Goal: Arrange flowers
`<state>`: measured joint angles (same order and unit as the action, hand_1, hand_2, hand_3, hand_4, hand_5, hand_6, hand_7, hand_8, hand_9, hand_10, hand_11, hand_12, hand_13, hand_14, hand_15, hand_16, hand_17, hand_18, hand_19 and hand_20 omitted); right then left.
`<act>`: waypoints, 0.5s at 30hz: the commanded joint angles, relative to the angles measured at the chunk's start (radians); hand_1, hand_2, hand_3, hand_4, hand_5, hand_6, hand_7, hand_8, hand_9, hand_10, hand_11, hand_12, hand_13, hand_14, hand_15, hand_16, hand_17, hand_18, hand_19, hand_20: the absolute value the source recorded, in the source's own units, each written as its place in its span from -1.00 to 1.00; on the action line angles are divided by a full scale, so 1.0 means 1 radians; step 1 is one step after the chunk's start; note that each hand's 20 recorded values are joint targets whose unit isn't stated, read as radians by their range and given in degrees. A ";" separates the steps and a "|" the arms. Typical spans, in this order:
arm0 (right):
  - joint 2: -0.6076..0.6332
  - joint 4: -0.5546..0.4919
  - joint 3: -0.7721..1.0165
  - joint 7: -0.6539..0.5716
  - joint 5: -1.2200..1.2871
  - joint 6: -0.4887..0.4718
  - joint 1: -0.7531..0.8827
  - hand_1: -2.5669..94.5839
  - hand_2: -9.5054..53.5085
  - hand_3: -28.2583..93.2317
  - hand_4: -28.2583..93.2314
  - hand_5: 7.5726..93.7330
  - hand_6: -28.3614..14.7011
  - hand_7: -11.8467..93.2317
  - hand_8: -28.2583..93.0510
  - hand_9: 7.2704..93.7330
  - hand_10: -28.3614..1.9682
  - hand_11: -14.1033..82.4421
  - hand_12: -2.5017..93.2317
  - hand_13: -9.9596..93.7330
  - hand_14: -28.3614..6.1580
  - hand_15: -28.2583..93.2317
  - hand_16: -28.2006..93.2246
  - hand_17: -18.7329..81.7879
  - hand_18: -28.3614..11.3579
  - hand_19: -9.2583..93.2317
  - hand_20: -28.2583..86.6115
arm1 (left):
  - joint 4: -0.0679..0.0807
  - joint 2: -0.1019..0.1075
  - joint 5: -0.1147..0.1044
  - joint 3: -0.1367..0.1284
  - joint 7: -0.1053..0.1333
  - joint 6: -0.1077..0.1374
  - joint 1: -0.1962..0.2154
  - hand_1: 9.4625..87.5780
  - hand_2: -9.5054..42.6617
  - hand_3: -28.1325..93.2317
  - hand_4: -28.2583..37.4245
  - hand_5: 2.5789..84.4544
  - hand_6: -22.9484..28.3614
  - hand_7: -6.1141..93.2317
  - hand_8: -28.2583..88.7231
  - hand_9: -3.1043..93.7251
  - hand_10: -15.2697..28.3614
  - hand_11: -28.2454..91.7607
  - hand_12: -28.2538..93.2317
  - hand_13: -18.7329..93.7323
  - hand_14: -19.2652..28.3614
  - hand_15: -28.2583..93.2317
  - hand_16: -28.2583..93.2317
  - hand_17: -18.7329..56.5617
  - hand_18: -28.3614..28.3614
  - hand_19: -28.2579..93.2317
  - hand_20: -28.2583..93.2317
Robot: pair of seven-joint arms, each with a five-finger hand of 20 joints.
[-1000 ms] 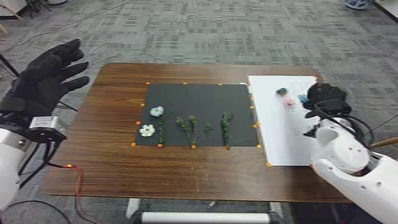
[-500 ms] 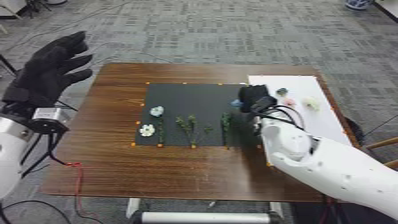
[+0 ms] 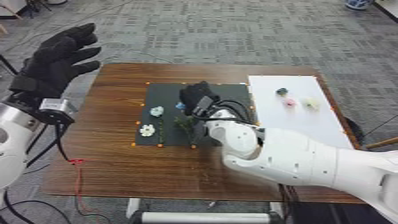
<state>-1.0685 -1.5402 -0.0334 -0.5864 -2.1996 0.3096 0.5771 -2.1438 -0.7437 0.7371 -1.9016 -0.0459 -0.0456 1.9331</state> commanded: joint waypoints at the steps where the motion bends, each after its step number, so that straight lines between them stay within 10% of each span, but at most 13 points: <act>1: -0.072 0.074 -0.077 -0.009 -0.037 0.014 -0.055 0.08 -1.00 0.88 -1.00 0.54 0.47 0.10 -0.58 0.80 0.61 -0.24 0.14 0.51 0.41 0.59 0.18 0.05 -0.57 0.86 0.42 | -0.005 -0.010 -0.005 0.019 -0.003 -0.010 -0.005 -0.60 -0.78 0.56 -1.00 -0.55 -0.04 -0.51 -0.67 -0.63 0.16 -0.25 -0.20 -0.58 0.38 0.16 -0.60 -0.82 0.75 0.09 -0.38; 15: -0.081 0.158 -0.104 -0.043 -0.048 -0.003 -0.049 0.07 -1.00 0.88 -1.00 0.51 0.48 0.14 -0.60 0.78 0.60 -0.23 0.14 0.49 0.40 0.60 0.19 0.04 -0.57 0.86 0.43 | -0.002 -0.011 -0.007 0.020 -0.003 -0.017 -0.002 -0.61 -0.79 0.56 -1.00 -0.57 -0.06 -0.51 -0.67 -0.63 0.13 -0.24 -0.20 -0.58 0.34 0.15 -0.62 -0.82 0.74 0.09 -0.38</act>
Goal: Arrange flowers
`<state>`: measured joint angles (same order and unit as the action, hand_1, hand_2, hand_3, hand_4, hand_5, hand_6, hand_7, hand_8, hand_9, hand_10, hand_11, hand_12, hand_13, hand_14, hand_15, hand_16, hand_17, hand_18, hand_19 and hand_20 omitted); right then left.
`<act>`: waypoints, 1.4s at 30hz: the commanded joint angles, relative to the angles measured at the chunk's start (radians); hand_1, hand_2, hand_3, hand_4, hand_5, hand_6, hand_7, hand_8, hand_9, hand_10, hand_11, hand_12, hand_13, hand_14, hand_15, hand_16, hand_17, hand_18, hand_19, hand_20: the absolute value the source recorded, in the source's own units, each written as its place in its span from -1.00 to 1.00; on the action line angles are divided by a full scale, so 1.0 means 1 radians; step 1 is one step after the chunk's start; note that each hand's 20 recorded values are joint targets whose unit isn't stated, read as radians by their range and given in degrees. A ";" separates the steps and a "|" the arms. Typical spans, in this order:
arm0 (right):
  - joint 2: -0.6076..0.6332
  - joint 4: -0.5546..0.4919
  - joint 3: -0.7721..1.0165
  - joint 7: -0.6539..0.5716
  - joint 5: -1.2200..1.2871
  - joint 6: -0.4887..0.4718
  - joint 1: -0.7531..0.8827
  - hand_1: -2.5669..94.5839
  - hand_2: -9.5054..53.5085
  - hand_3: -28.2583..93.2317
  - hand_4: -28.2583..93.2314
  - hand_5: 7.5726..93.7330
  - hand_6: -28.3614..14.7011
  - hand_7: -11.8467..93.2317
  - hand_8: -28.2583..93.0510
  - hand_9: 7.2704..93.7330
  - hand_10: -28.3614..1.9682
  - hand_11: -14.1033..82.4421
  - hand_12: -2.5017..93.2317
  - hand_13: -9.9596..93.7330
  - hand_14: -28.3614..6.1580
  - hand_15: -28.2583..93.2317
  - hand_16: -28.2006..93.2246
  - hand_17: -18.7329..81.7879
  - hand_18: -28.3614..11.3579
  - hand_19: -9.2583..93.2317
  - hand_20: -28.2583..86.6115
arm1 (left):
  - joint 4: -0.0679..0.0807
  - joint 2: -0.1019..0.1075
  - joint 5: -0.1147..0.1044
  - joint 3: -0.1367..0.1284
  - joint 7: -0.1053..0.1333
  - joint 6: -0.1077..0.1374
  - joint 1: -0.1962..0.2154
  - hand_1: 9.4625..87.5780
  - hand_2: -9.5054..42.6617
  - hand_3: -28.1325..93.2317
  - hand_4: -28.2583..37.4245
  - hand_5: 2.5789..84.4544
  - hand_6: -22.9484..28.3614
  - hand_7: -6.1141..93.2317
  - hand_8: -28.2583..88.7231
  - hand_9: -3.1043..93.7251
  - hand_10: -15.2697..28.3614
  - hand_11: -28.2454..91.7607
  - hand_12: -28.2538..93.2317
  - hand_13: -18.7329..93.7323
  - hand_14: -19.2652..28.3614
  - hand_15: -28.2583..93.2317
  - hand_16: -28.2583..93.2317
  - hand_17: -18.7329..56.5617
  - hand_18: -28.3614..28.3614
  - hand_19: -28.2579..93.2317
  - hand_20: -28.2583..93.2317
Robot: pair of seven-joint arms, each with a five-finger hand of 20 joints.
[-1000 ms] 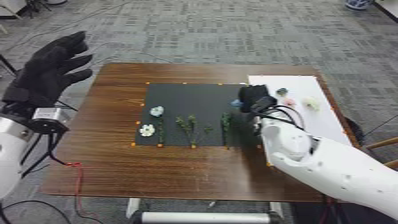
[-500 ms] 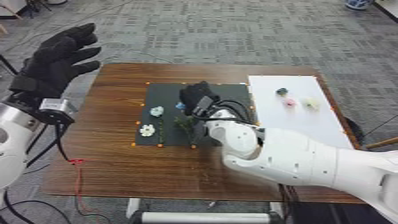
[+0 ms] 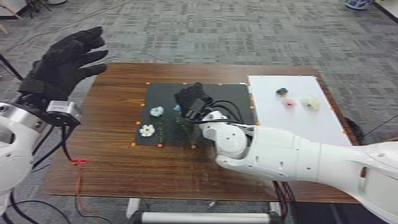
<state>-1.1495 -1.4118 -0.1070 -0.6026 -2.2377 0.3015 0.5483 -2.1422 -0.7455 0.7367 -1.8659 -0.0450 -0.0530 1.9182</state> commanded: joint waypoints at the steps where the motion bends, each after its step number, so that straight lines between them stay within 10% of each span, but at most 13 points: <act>1: 0.000 0.035 -0.030 -0.021 -0.015 0.008 -0.021 0.08 -1.00 0.88 -1.00 0.51 0.48 0.14 -0.60 0.78 0.60 -0.23 0.14 0.49 0.40 0.60 0.19 0.03 -0.58 0.86 0.43 | -0.003 -0.009 -0.006 -0.014 -0.004 -0.009 0.013 -0.61 -0.79 0.56 -1.00 -0.57 -0.07 -0.51 -0.67 -0.63 0.12 -0.24 -0.20 -0.58 0.34 0.15 -0.62 -0.82 0.73 0.09 -0.38; 32: 0.065 -0.025 0.080 0.015 -0.063 -0.061 0.016 -0.03 -1.00 0.91 -1.00 0.18 0.43 -0.06 -0.60 0.46 0.51 -0.32 0.08 0.34 0.29 0.63 0.20 -0.04 -0.58 0.82 0.46 | -0.011 -0.017 -0.005 -0.032 -0.002 -0.004 0.033 -0.62 -0.79 0.57 -1.00 -0.59 -0.09 -0.50 -0.67 -0.64 0.09 -0.27 -0.18 -0.58 0.30 0.11 -0.60 -0.82 0.72 0.08 -0.38; 37: 0.171 -0.063 0.177 -0.057 -0.050 -0.019 0.039 -0.19 -1.00 0.98 -0.98 -0.04 0.30 -0.11 -0.79 0.06 0.13 0.04 -0.36 0.23 0.14 0.69 0.09 -0.08 -0.58 0.80 0.43 | -0.020 -0.031 -0.006 -0.057 0.000 0.002 0.064 -0.62 -0.79 0.56 -1.00 -0.59 -0.09 -0.50 -0.67 -0.64 0.08 -0.27 -0.18 -0.58 0.30 0.11 -0.59 -0.82 0.72 0.08 -0.38; 42: 0.293 -0.034 0.257 -0.115 -0.024 -0.102 0.069 -0.22 -1.00 1.00 -1.00 -0.30 0.11 -0.14 -0.77 -0.27 -0.07 0.04 -0.37 0.18 0.04 0.77 -0.03 -0.10 -0.57 0.82 0.42 | -0.028 -0.043 -0.004 -0.079 0.005 0.005 0.094 -0.62 -0.79 0.56 -1.00 -0.59 -0.09 -0.51 -0.67 -0.64 0.08 -0.27 -0.18 -0.58 0.30 0.11 -0.59 -0.82 0.72 0.08 -0.38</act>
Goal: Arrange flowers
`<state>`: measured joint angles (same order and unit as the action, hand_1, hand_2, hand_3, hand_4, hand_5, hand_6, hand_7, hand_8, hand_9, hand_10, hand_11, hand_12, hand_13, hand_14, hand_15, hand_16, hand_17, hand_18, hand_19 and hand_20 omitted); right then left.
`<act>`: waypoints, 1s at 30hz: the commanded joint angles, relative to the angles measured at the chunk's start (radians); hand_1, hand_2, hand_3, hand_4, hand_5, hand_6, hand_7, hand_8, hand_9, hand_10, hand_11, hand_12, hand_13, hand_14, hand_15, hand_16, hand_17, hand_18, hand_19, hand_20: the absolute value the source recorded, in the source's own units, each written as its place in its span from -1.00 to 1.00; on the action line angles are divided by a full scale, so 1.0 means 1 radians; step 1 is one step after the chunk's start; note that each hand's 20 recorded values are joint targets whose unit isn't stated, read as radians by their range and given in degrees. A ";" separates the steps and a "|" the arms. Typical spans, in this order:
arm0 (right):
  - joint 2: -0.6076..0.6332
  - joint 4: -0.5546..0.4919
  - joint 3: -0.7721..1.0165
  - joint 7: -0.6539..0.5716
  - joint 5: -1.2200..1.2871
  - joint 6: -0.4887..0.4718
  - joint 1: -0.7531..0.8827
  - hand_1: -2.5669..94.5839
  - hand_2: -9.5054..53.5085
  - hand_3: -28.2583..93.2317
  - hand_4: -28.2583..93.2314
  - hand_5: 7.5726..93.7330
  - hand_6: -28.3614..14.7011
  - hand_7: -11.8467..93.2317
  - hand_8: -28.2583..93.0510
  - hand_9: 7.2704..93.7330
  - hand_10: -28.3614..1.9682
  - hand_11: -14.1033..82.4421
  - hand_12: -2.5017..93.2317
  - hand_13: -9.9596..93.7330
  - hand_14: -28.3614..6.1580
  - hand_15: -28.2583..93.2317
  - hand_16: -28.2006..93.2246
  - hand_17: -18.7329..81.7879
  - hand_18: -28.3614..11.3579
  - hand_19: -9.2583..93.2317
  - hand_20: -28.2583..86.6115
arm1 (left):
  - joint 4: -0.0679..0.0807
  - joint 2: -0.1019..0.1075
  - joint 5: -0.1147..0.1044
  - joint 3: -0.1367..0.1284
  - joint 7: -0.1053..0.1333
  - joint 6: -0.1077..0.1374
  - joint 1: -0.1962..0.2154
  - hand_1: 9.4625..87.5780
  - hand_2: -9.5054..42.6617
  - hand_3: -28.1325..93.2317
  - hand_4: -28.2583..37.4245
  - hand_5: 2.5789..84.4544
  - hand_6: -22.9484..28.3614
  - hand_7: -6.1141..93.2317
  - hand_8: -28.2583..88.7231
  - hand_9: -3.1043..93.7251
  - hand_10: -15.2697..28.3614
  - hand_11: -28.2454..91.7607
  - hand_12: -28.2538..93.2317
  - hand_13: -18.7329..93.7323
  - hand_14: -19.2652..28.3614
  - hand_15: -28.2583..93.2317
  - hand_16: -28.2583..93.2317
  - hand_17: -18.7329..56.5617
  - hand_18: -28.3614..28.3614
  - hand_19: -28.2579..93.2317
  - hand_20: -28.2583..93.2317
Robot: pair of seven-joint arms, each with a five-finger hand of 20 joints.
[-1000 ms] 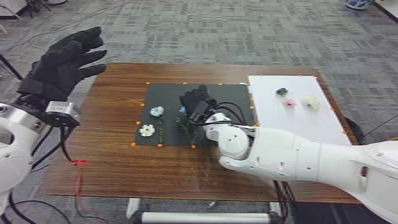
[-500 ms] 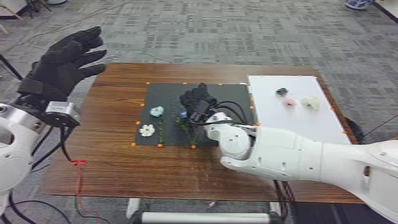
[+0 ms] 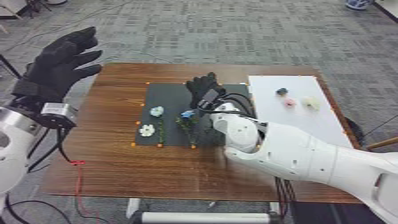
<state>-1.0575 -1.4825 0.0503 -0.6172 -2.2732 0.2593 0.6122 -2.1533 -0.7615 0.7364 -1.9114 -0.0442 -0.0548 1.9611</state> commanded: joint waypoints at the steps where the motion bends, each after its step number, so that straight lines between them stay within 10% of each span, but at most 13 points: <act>1: 0.222 0.053 0.115 -0.118 0.017 -0.052 0.020 -0.23 -1.00 1.00 -1.00 -0.35 0.06 -0.16 -0.77 -0.32 -0.10 0.02 -0.38 0.17 0.03 0.78 -0.04 -0.10 -0.56 0.81 0.42 | -0.014 -0.026 -0.004 -0.031 0.005 0.006 0.048 -0.62 -0.79 0.56 -1.00 -0.59 -0.09 -0.51 -0.67 -0.64 0.08 -0.27 -0.18 -0.57 0.30 0.11 -0.59 -0.82 0.72 0.08 -0.38; 15: 0.368 0.009 0.401 -0.206 0.078 -0.122 0.315 0.10 -1.00 0.46 -1.00 -0.33 -0.09 -0.40 -0.70 -0.24 -0.13 -0.27 -0.52 0.24 0.05 0.88 -0.11 -0.01 -0.62 0.91 0.43 | -0.014 -0.034 -0.008 -0.029 -0.002 -0.003 0.060 -0.62 -0.79 0.56 -1.00 -0.58 -0.09 -0.51 -0.67 -0.64 0.08 -0.27 -0.18 -0.57 0.30 0.12 -0.60 -0.81 0.72 0.09 -0.39; 30: 0.359 0.057 0.311 -0.169 0.033 0.038 0.281 -0.02 -1.00 0.70 -1.00 0.12 0.39 -0.14 -0.75 0.32 0.38 -0.12 -0.37 0.39 0.19 0.86 -0.05 0.08 -0.58 0.98 0.44 | -0.011 -0.025 -0.006 -0.021 -0.001 -0.001 0.054 -0.62 -0.79 0.56 -1.00 -0.58 -0.09 -0.51 -0.67 -0.64 0.08 -0.26 -0.18 -0.57 0.30 0.12 -0.60 -0.81 0.72 0.09 -0.39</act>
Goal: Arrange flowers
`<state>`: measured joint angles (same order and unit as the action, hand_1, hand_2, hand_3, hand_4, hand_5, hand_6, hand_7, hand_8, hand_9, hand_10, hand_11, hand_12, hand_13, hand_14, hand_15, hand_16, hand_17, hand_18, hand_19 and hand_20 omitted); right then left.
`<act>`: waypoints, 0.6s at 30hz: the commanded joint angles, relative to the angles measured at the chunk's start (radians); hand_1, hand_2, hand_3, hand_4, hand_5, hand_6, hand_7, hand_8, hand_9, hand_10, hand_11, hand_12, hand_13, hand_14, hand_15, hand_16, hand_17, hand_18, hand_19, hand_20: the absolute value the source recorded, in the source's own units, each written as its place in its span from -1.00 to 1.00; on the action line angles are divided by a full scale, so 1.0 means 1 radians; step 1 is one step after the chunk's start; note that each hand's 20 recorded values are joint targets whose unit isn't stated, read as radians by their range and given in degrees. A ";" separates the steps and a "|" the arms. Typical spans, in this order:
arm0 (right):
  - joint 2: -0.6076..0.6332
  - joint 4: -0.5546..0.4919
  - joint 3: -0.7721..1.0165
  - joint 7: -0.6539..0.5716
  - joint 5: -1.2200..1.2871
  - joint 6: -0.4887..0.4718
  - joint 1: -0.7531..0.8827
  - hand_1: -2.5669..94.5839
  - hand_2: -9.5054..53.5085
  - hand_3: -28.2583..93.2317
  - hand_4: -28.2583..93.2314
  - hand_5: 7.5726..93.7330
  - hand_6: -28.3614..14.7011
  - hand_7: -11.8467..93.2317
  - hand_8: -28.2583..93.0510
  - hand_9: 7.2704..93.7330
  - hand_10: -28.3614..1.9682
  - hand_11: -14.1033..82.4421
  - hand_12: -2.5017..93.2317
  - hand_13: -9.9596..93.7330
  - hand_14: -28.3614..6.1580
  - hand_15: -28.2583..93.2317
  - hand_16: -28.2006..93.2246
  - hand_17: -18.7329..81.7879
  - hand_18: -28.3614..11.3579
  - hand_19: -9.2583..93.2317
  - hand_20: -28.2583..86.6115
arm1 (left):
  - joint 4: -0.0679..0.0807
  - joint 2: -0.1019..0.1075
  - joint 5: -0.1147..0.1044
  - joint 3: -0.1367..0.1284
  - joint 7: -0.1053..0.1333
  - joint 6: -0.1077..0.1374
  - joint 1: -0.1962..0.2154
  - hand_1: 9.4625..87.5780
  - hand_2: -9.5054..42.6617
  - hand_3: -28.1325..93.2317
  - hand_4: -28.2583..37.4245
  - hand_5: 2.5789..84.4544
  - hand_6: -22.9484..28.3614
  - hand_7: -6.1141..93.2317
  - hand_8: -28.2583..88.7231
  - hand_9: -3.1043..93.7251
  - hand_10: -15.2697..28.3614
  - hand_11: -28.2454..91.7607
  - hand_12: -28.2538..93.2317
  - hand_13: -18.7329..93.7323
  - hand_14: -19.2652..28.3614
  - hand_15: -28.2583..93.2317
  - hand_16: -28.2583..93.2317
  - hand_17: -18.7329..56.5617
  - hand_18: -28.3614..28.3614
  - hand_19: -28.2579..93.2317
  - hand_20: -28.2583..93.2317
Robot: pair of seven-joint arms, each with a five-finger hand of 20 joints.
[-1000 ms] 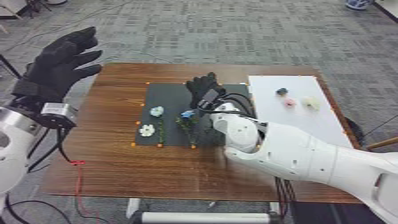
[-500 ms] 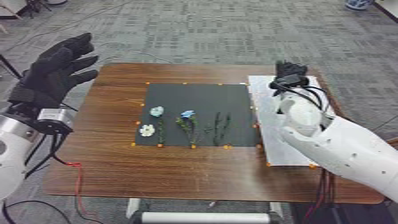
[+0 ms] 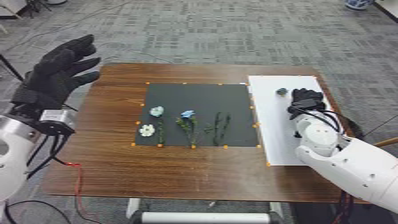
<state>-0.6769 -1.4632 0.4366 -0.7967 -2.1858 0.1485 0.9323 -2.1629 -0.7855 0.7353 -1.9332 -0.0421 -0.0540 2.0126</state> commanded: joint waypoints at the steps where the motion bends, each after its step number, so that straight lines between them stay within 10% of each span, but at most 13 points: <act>1: -0.019 0.036 -0.072 0.040 -0.038 0.179 -0.036 0.01 -1.00 0.70 -1.00 0.18 0.40 -0.04 -0.65 0.44 0.43 -0.21 -0.21 0.42 0.21 0.86 -0.04 0.10 -0.57 0.99 0.44 | -0.001 0.000 -0.006 0.001 -0.003 -0.002 0.001 -0.62 -0.79 0.56 -1.00 -0.58 -0.09 -0.51 -0.67 -0.64 0.08 -0.26 -0.18 -0.57 0.30 0.12 -0.60 -0.81 0.72 0.09 -0.39; 10: -0.084 -0.050 -0.196 0.145 -0.031 0.297 -0.146 0.09 -1.00 0.84 -1.00 0.50 0.40 0.12 -0.54 0.75 0.52 -0.09 0.08 0.54 0.25 0.84 0.00 0.20 -0.60 1.00 0.50 | -0.002 0.013 -0.006 -0.018 -0.004 0.001 -0.001 -0.62 -0.79 0.56 -1.00 -0.58 -0.09 -0.51 -0.66 -0.64 0.08 -0.27 -0.18 -0.57 0.30 0.12 -0.60 -0.81 0.72 0.09 -0.39; 18: -0.241 -0.102 -0.300 0.236 -0.034 0.312 -0.254 0.08 -1.00 0.86 -0.99 0.51 0.40 0.12 -0.53 0.76 0.52 -0.12 0.09 0.55 0.25 0.83 0.01 0.20 -0.59 1.00 0.50 | 0.015 0.027 -0.009 0.027 -0.012 -0.002 -0.058 -0.62 -0.80 0.56 -1.00 -0.59 -0.10 -0.51 -0.66 -0.64 0.08 -0.27 -0.18 -0.57 0.30 0.12 -0.60 -0.81 0.72 0.09 -0.39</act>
<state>-0.7355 -1.5026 0.1739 -0.6316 -2.1953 0.4316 0.7748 -2.1609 -0.7715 0.7347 -1.9367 -0.0441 -0.0539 2.0047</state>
